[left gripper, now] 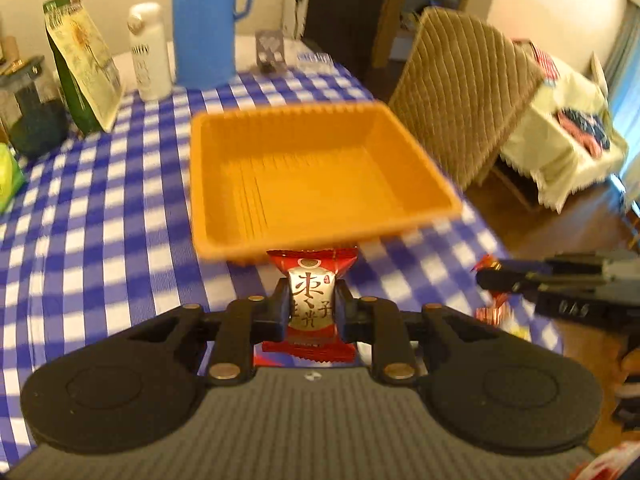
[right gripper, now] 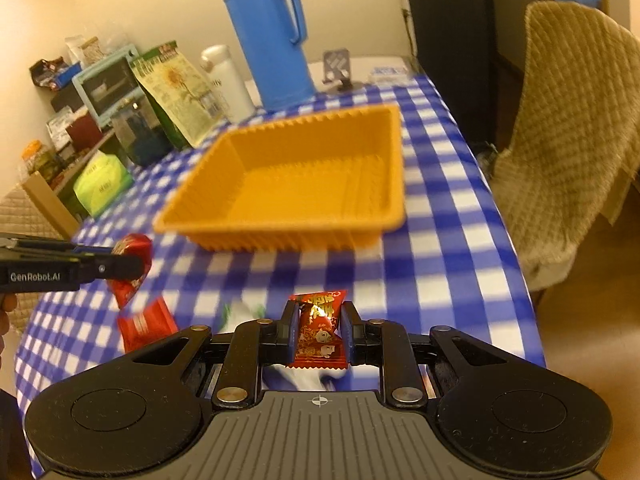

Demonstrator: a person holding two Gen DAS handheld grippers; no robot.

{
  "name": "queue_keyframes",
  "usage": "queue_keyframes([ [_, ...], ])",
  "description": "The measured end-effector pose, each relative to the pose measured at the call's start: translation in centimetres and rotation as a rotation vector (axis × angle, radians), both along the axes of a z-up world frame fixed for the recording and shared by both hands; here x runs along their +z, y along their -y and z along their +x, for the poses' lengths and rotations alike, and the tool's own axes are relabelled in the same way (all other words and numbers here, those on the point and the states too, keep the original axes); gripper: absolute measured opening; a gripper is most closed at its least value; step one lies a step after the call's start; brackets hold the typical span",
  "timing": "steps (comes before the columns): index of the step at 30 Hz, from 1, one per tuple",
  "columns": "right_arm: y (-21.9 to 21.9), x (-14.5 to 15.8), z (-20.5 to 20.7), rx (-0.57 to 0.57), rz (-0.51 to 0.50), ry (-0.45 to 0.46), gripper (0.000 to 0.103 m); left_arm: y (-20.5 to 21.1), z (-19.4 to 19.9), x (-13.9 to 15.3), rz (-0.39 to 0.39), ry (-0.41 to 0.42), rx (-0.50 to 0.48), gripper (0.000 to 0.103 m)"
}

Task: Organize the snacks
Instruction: 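Carry both packets over the orange tray and open both grippers to drop them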

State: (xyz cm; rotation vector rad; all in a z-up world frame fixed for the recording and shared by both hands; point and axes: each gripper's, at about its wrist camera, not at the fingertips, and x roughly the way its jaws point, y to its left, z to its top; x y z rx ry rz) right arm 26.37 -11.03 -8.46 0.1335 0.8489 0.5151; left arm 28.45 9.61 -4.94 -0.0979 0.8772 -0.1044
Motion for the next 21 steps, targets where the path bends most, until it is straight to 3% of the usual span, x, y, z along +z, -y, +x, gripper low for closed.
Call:
queue_keyframes([
  [10, -3.6, 2.4, 7.2, -0.001, 0.061, 0.061, 0.022, -0.4, 7.4, 2.7, -0.023, 0.050, 0.077, 0.021],
  [21, -4.6, 0.6, 12.1, -0.061, 0.074, -0.018, 0.022, -1.0, 12.2, 0.1, -0.050, -0.016, 0.130, 0.021],
])
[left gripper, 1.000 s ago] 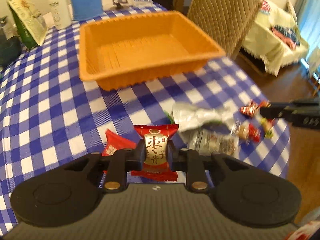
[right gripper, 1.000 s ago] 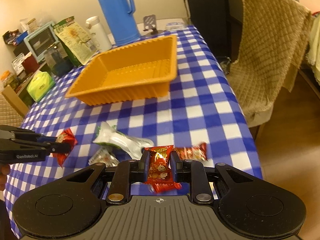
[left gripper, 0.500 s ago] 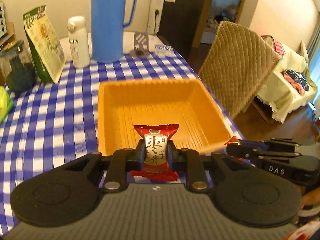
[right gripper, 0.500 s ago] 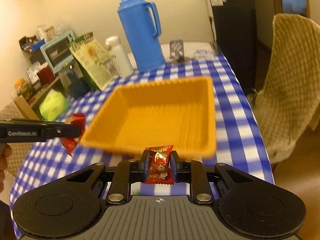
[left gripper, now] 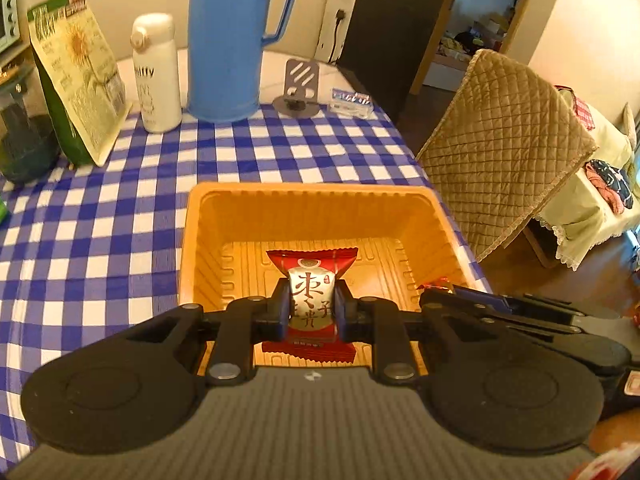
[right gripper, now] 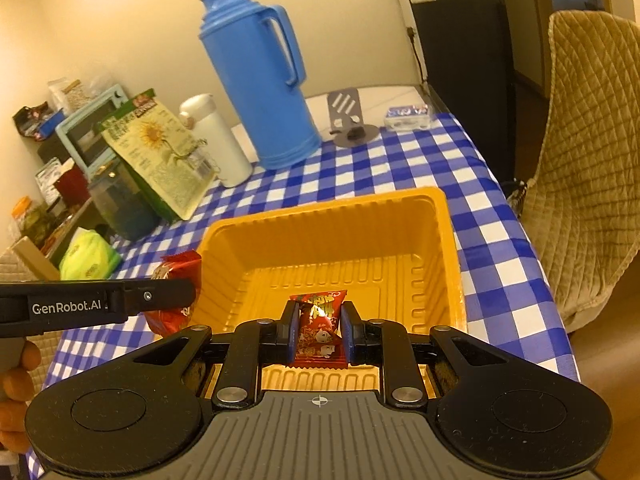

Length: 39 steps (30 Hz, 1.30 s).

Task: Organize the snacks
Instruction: 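Carry both packets over the orange tray and open both grippers to drop them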

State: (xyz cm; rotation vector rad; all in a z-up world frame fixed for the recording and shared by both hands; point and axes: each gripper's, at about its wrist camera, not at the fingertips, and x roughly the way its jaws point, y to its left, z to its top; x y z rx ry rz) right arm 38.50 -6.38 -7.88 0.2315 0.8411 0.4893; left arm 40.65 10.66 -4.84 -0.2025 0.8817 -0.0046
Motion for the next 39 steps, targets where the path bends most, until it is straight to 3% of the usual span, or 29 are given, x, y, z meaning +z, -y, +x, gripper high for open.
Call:
queue_keyframes([
  [10, -0.5, -1.9, 1.4, -0.017, -0.026, -0.042, 0.022, -0.5, 1.6, -3.3, -0.039, -0.081, 0.030, 0.021],
  [13, -0.5, -2.2, 1.7, -0.019, -0.027, -0.048, 0.022, -0.7, 1.8, -3.5, -0.062, -0.086, 0.024, 0.024],
  [24, -1.0, -2.8, 2.9, -0.017, -0.032, -0.056, 0.022, -0.9, 1.9, -3.1, -0.025, -0.077, 0.013, 0.028],
  [27, -1.1, -2.7, 3.1, -0.020, -0.024, -0.056, 0.022, -1.0, 1.7, -3.1, -0.015, -0.076, 0.018, 0.035],
  [29, -1.1, -2.7, 3.3, -0.028, -0.022, -0.061, 0.026, -1.0, 1.5, -3.0, -0.003, -0.071, 0.021, 0.039],
  [31, -0.9, -2.6, 3.2, -0.029, -0.015, -0.055, 0.049, -1.0, 1.3, -2.9, 0.008, -0.067, 0.021, 0.041],
  [33, -0.6, -2.2, 2.9, -0.038, -0.003, -0.035, 0.060, -1.0, 1.0, -2.7, 0.012, -0.064, 0.019, 0.045],
  [39, 0.2, -0.9, 2.0, -0.044, -0.001, -0.015, 0.070, -1.0, -0.3, -2.0, 0.044, -0.049, 0.019, 0.053],
])
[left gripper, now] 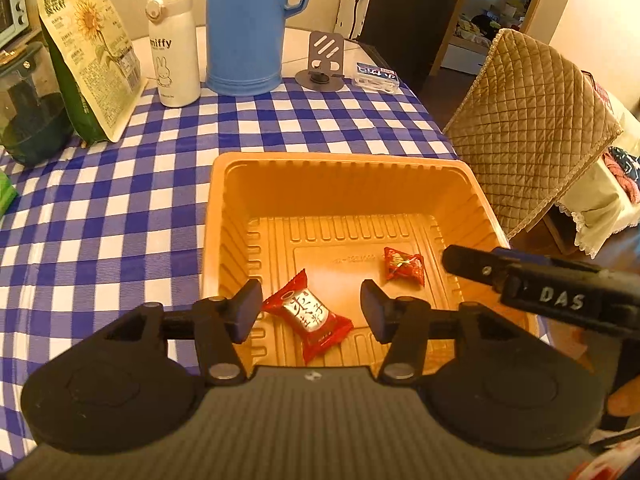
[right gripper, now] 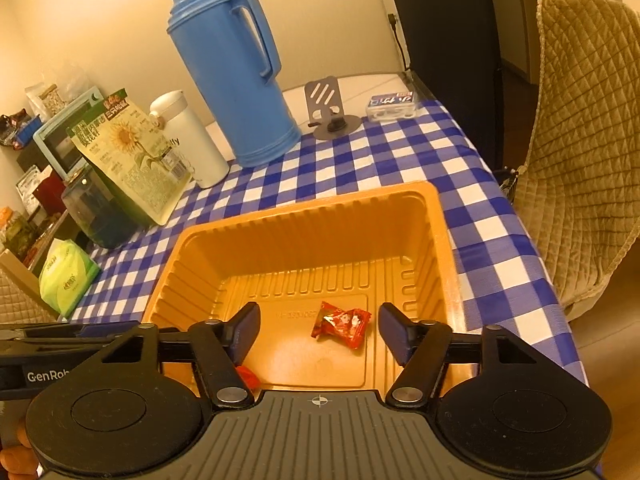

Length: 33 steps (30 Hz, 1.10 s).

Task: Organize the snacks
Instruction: 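Carry both packets over the orange tray and open both grippers to drop them, then withdraw both open grippers from the tray back toward the remaining snacks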

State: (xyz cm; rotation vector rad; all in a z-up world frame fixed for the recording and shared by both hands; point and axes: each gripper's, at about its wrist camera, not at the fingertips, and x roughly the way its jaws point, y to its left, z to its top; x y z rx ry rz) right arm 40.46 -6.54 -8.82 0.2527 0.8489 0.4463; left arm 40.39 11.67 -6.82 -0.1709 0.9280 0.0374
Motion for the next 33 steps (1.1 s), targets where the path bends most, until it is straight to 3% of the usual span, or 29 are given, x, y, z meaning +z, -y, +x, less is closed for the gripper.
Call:
queue_keyframes([
  [10, 2.8, 2.7, -3.9, 0.005, 0.043, 0.047, 0.078, 1.2, -4.2, 2.6, 0.027, 0.049, -0.018, 0.062],
  [23, 7.2, 4.9, -11.5, 0.047, 0.104, 0.045, 0.078, 4.2, -12.5, 4.7, 0.000, 0.074, -0.017, 0.062],
  [33, 9.8, 5.8, -18.3, 0.099, 0.087, 0.057, 0.079, 6.9, -19.6, 5.5, 0.000, 0.086, -0.009, 0.062],
])
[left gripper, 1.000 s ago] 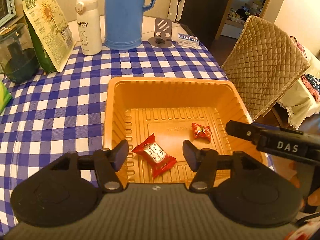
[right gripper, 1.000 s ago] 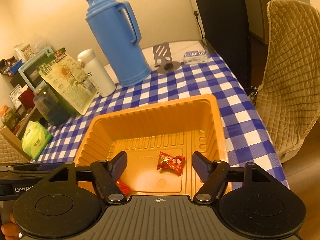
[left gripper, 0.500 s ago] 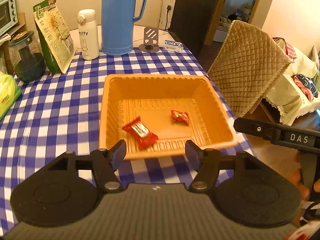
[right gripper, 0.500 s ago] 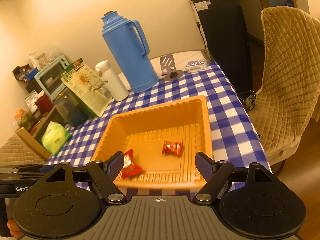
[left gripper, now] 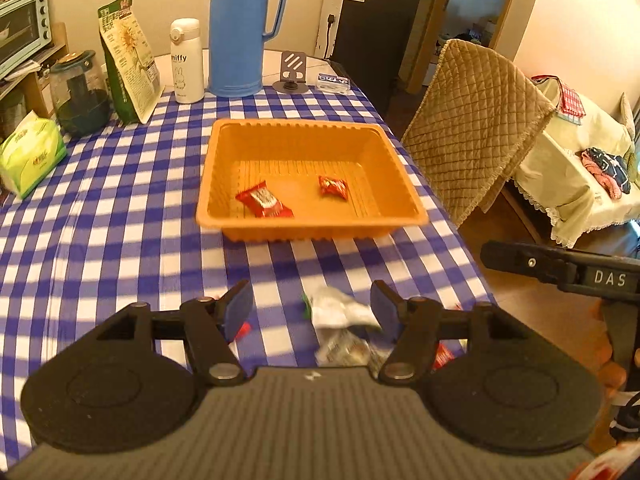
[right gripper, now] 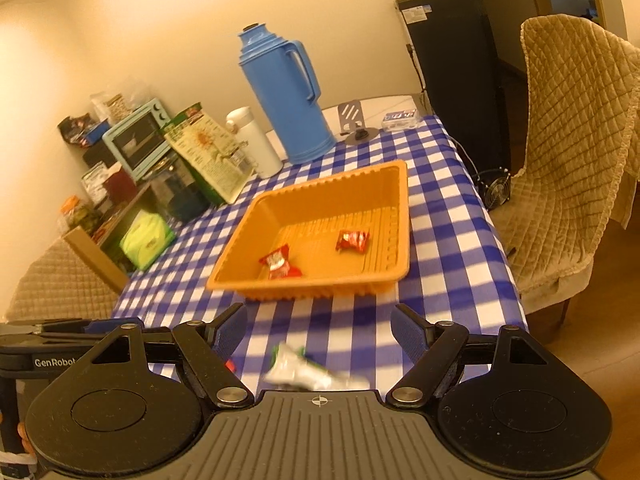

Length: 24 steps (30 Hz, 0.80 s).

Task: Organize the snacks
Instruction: 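Withdraw both open grippers from the tray back toward the remaining snacks, then grasp the yellow-green snack packet with the right gripper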

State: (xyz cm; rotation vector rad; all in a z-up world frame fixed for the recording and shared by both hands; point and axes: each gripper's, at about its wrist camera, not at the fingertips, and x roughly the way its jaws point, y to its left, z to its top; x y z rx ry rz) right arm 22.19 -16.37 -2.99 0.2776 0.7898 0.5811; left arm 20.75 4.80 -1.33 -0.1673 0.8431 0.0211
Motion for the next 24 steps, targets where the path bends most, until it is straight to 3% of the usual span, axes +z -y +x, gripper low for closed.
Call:
queue_keyframes([
  [12, 2.6, -1.6, -6.9, 0.067, -0.080, -0.033, 0.079, 2.2, -7.3, -1.4, 0.013, -0.041, 0.027, 0.062],
  [24, 4.3, -4.0, -10.3, 0.085, -0.161, -0.056, 0.079, 2.8, -11.7, -2.9, 0.014, -0.064, 0.073, 0.062],
])
